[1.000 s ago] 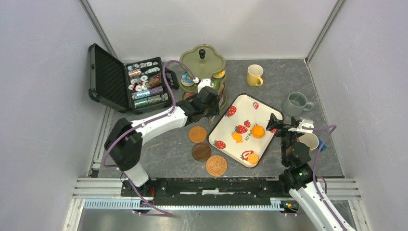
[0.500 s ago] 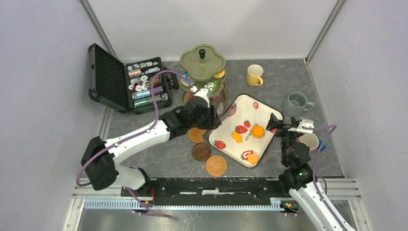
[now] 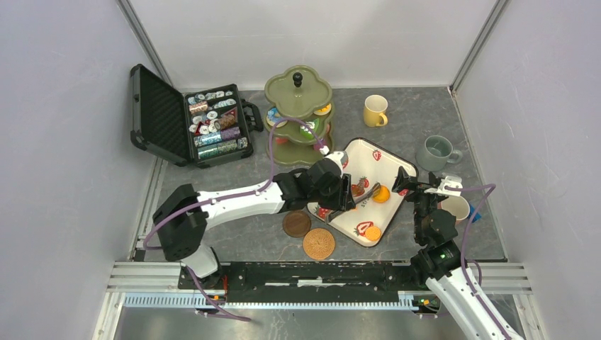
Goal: Serve the afternoon tea
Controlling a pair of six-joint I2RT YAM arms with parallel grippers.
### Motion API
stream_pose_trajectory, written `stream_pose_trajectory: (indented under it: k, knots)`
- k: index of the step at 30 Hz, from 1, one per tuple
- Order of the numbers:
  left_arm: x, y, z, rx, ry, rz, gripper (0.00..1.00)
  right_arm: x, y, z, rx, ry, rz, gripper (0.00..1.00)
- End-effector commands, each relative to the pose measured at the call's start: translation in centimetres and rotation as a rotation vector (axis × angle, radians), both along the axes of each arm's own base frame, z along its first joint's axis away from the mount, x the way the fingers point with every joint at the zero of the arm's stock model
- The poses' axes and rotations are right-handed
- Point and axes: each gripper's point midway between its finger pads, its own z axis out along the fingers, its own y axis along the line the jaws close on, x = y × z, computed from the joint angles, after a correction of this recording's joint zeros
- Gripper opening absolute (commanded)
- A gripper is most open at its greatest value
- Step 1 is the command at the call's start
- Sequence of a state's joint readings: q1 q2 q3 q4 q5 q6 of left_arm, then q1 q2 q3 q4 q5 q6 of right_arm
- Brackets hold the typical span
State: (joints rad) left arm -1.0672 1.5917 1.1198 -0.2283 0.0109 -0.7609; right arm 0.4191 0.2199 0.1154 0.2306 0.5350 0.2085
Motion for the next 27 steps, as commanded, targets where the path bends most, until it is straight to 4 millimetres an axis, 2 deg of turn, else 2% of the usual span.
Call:
stream_pose_trajectory:
  k: [1,9,19,23,27]
  knots:
    - [0.6,-3.2,3.0,-0.133,0.020,0.005,0.53,-0.1,-0.1,0.9,0.020,-0.035,-0.006,0.98]
    - [0.1,-3.4,1.3,-0.105,0.053,-0.001,0.44,-0.2,-0.1,1.2,0.022,-0.043,-0.004,0.98]
    - [0.8,-2.9,-0.5,-0.027,0.031,0.018,0.31,-0.1,-0.1,1.0,0.021,-0.036,-0.004,0.98]
    - [1.1,-2.1,-0.1,0.007,-0.004,0.042,0.26,-0.1,0.1,1.0,0.020,-0.032,0.001,0.98]
    - [1.5,-0.9,1.1,0.020,-0.042,0.069,0.20,-0.1,0.0,1.0,0.021,-0.035,0.000,0.98]
